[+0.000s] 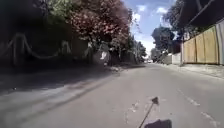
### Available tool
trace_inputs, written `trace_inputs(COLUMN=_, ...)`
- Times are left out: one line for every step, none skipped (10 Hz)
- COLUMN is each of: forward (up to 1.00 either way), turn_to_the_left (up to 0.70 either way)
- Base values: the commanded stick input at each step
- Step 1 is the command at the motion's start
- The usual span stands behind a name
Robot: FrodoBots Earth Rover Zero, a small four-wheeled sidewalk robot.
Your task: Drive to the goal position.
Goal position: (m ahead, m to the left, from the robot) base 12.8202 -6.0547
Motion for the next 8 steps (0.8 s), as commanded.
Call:
trace_inputs(forward=1.00, turn_to_the_left=-0.40)
trace_inputs(forward=1.00, turn_to_the_left=-0.21)
trace_inputs(forward=1.00, turn_to_the_left=0.00)
trace_inputs(forward=1.00, turn_to_the_left=0.00)
trace_inputs(forward=1.00, turn_to_the_left=0.00)
trace_inputs(forward=1.00, turn_to_the_left=0.00)
trace_inputs(forward=1.00, turn_to_the_left=0.00)
trace_inputs(forward=1.00, turn_to_the_left=0.00)
